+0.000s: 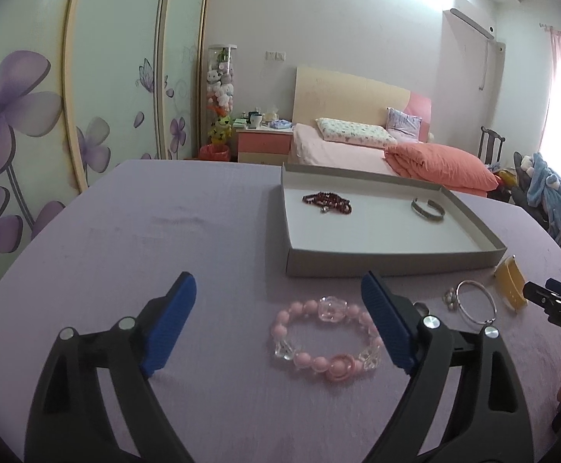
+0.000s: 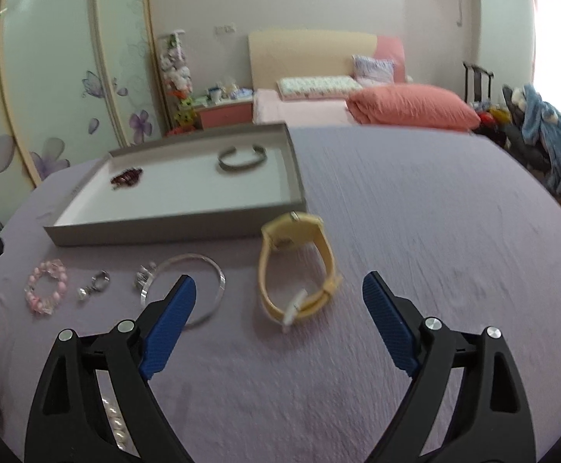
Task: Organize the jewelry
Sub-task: 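Grasp the pink crystal bracelet with the left tool while the right tool grasps the yellow watch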
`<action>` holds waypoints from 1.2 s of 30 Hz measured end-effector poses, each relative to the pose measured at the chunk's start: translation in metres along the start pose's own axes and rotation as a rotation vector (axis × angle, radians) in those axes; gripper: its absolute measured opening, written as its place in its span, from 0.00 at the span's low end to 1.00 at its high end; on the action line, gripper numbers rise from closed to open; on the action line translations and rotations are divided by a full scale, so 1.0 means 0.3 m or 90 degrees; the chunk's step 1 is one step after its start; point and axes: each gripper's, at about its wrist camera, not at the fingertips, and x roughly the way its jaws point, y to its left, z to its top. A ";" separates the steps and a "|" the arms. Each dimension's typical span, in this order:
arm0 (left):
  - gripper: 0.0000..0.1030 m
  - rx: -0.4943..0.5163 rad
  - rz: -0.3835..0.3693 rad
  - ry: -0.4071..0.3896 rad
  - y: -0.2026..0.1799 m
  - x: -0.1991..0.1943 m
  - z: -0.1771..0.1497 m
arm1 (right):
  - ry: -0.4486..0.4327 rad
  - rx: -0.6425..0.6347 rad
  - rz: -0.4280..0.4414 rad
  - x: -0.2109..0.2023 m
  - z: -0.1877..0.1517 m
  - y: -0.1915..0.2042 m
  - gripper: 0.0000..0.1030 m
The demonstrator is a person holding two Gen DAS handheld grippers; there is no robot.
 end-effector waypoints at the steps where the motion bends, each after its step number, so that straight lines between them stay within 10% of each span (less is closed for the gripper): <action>1: 0.83 0.001 0.004 0.002 0.001 0.005 -0.003 | 0.015 0.011 0.000 0.018 0.003 -0.009 0.85; 10: 0.83 -0.001 0.003 0.020 -0.008 0.044 -0.003 | 0.080 0.036 -0.021 0.116 0.026 -0.018 0.85; 17: 0.83 0.003 -0.001 0.024 -0.016 0.053 -0.001 | 0.093 0.029 -0.033 0.114 0.011 -0.026 0.37; 31: 0.83 0.048 -0.017 0.123 -0.065 0.128 -0.038 | 0.101 0.022 -0.006 0.017 -0.068 -0.031 0.30; 36: 0.64 0.047 -0.017 0.177 -0.074 0.184 -0.053 | 0.098 0.018 -0.009 0.020 -0.066 -0.021 0.31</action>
